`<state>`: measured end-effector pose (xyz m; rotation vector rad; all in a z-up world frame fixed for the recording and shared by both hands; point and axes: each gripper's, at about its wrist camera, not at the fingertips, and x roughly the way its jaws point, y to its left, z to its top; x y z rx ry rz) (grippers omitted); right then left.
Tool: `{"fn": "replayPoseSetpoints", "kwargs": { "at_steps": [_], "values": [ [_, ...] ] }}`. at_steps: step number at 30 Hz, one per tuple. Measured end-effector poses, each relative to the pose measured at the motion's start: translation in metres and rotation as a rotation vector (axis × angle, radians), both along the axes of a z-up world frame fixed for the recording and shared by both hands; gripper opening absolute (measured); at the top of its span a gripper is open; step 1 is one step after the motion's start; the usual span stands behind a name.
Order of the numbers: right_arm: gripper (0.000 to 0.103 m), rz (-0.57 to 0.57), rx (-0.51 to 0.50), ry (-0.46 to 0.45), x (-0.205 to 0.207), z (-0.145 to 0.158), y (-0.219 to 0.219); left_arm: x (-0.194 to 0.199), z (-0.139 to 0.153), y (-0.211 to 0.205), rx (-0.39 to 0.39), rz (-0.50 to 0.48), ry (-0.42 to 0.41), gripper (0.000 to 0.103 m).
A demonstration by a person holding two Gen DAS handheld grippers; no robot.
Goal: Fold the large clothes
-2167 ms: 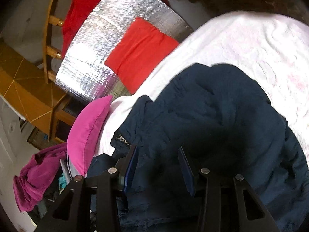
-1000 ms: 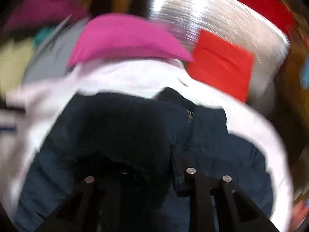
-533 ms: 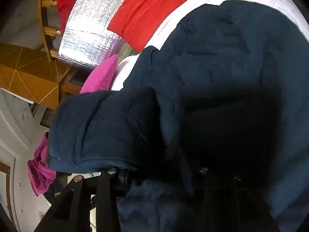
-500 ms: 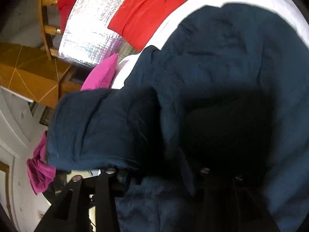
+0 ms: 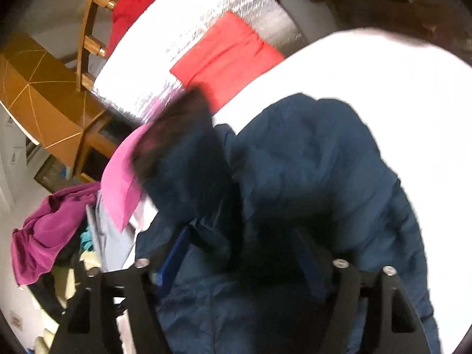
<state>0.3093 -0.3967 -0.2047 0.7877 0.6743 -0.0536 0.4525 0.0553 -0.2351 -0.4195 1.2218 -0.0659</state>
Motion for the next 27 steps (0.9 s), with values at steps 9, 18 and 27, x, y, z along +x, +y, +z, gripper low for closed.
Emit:
{"fn": "replayPoseSetpoints", "kwargs": {
  "at_steps": [9, 18, 27],
  "values": [
    [0.050, -0.105, 0.324, 0.036, 0.032, -0.058, -0.056, 0.000, 0.000, 0.007, -0.007, 0.013, 0.004, 0.075],
    [0.014, -0.122, 0.054, -0.010, 0.009, -0.028, -0.038, 0.003, 0.000, 0.001, 0.016, 0.000, -0.001, 0.075],
    [0.044, -0.128, -0.035, 0.031, -0.007, -0.004, -0.050, 0.005, 0.001, 0.005, 0.007, 0.013, -0.005, 0.075]
  ]
}}
